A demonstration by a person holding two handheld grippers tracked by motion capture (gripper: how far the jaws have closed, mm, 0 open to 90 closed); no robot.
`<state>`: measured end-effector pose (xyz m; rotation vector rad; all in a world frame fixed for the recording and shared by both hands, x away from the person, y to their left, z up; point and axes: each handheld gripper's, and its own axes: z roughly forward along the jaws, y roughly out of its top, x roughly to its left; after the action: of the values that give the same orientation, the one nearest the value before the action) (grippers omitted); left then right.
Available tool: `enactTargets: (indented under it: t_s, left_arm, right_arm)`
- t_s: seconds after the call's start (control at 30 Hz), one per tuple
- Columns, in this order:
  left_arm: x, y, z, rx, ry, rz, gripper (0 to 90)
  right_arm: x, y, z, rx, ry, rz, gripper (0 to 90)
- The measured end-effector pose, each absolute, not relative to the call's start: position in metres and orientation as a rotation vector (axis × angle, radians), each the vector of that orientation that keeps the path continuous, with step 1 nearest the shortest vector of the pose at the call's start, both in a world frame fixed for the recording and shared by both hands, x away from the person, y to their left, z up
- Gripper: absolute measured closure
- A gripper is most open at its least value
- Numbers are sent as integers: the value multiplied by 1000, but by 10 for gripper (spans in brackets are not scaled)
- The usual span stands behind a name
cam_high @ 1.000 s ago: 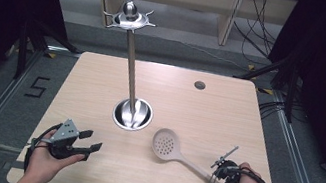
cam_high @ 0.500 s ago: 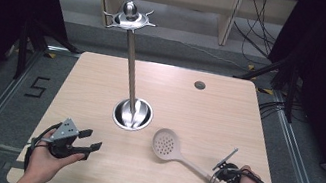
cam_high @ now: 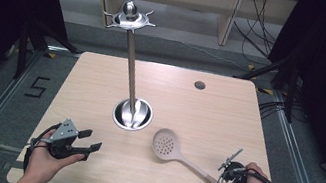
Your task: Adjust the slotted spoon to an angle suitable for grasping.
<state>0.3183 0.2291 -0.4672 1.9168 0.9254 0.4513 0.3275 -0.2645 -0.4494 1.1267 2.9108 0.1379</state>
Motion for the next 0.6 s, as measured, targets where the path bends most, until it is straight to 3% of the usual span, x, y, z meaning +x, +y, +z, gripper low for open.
enactTargets:
  t_s: [0.1,0.5,0.6]
  left_arm:
    - [319,229,-468,1920,918,458,397]
    - [319,231,-467,1929,915,456,395]
    - [319,231,-467,1931,913,454,395]
  right_arm:
    - [324,-259,-451,1163,2965,172,900]
    - [333,-266,-468,1344,2869,-8,900]
    - [350,-273,-470,1428,2764,16,900]
